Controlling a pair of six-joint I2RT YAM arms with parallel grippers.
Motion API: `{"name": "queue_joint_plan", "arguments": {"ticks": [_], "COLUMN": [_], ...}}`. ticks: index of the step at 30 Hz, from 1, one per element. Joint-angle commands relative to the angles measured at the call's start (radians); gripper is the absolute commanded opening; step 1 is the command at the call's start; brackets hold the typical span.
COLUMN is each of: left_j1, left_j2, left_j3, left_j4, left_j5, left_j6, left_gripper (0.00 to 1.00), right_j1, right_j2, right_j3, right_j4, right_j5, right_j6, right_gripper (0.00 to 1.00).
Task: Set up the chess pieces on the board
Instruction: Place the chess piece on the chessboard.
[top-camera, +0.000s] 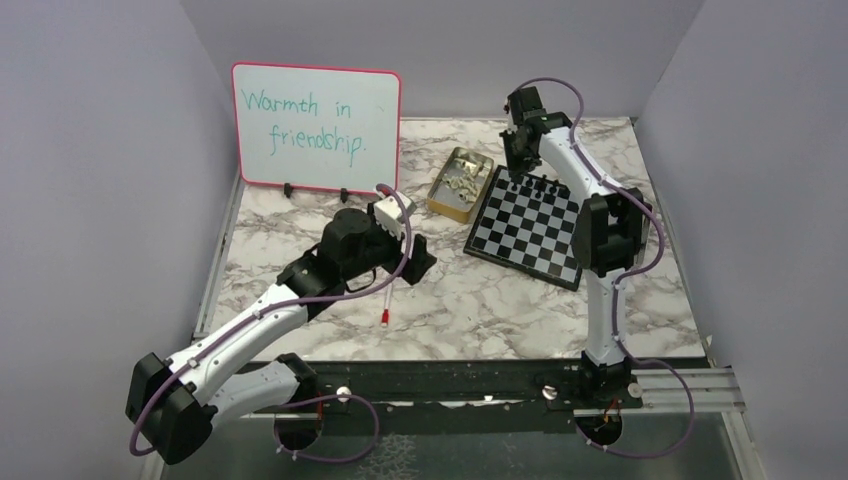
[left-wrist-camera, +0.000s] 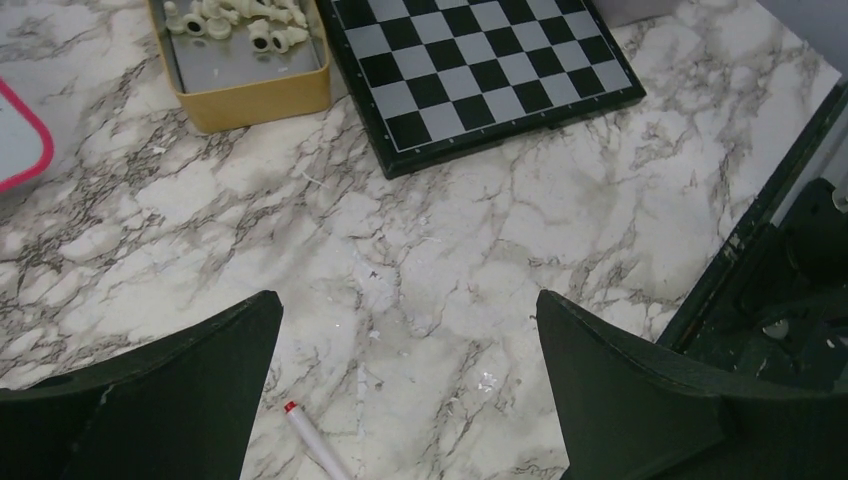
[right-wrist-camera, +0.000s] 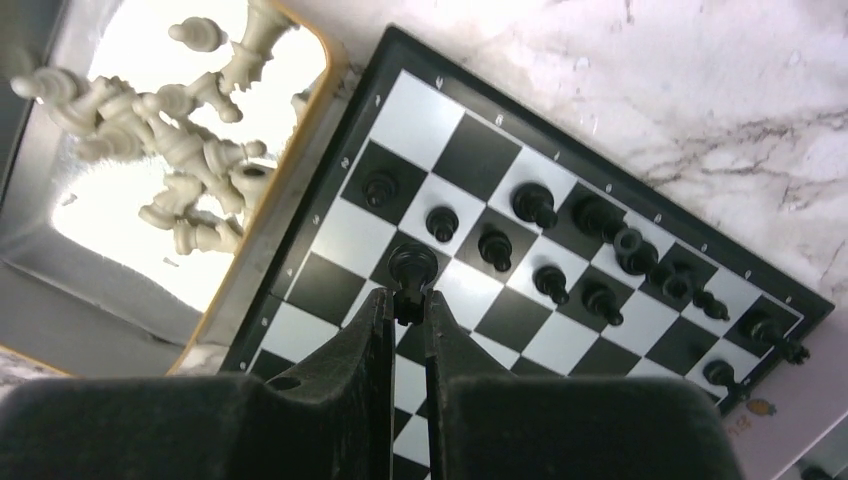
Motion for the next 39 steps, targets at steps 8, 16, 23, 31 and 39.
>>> {"name": "queue_joint_plan", "arguments": {"ticks": [8,16,23,31,39], "left_j1": [0.088,0.08,0.065,0.062,0.062], "left_j2": [-0.033,-0.111,-0.117,-0.131,-0.131], "left_j3": [0.003,-0.063,-0.064,-0.064,-0.064], "left_j4": [0.001,0.025,0.02,0.016,0.015], "left_j5": [-0.125,-0.124,-0.127,-0.127,-0.129], "left_j6": [0.053,0.086,0.089,0.091,0.091], "left_gripper": [0.99,0.99,0.99,0.99,0.99], "right_j1": [0.007,0.001,-0.005,-0.018,-0.02], "right_j2": [0.139,0.222,0.266,0.292,0.317], "right_j3": [0.212,0.268,0.294,0.316,0.316], "right_j4": [-0.055,-0.039,-0.043,-0.06,-0.078], "right_j5": [-0.023,-0.036,-0.032,-0.032,-0.055], "right_j6": [-0.014,-0.004,0.017,0.01,0.0], "right_gripper": [0.14,0.15,0.15,0.16,0.19]}}
